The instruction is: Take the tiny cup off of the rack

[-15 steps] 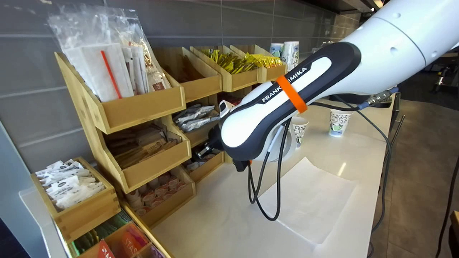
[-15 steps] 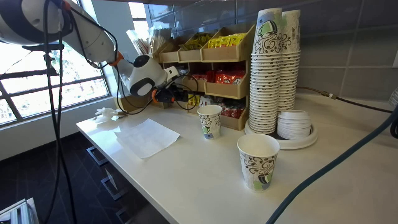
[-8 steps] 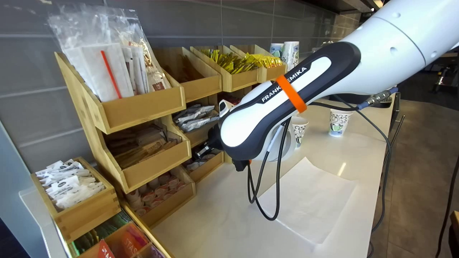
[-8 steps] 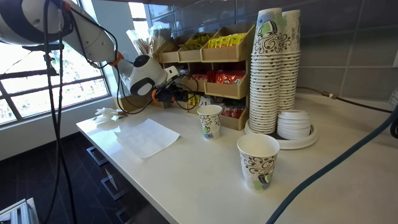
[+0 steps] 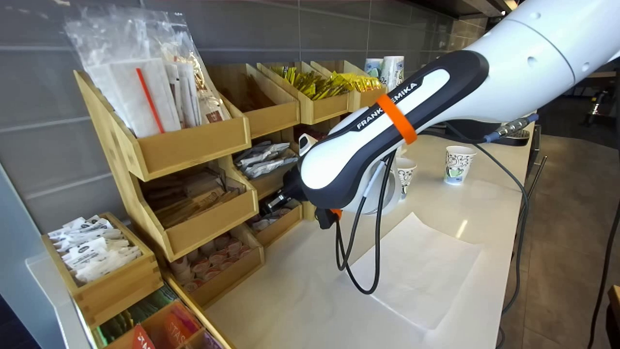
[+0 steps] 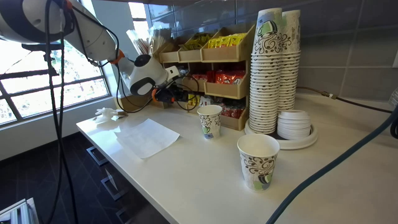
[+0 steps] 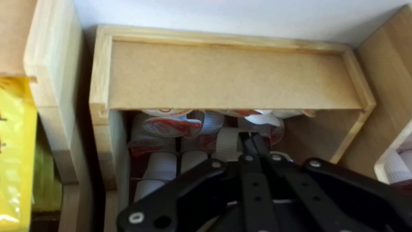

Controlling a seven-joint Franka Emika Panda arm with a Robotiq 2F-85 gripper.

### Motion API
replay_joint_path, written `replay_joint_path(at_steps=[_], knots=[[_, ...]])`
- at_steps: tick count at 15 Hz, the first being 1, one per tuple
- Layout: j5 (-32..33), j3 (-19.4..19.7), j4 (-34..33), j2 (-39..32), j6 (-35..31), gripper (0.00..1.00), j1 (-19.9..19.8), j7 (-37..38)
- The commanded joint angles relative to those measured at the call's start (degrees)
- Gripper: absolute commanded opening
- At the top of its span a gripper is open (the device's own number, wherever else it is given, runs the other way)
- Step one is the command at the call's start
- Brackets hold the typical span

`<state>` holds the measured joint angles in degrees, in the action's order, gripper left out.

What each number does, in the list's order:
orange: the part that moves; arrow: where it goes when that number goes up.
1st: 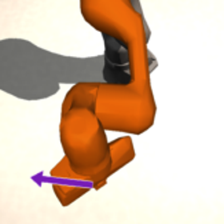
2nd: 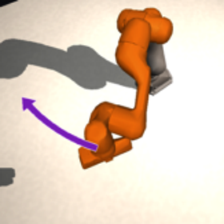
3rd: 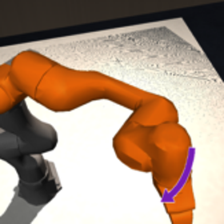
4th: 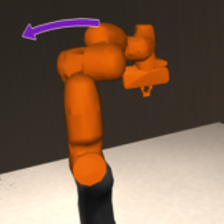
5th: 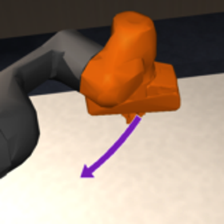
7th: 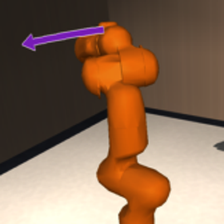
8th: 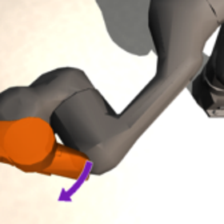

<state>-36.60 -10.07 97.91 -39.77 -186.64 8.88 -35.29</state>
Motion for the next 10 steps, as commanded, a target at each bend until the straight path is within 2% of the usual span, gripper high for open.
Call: replay_joint_path(at_steps=[1,10], knots=[[-0.73,-2.04,3.73,3.81,-0.02,0.0,-2.49,-0.4],[-0.71,-5.33,12.41,11.7,3.14,0.0,-6.64,-0.71]])
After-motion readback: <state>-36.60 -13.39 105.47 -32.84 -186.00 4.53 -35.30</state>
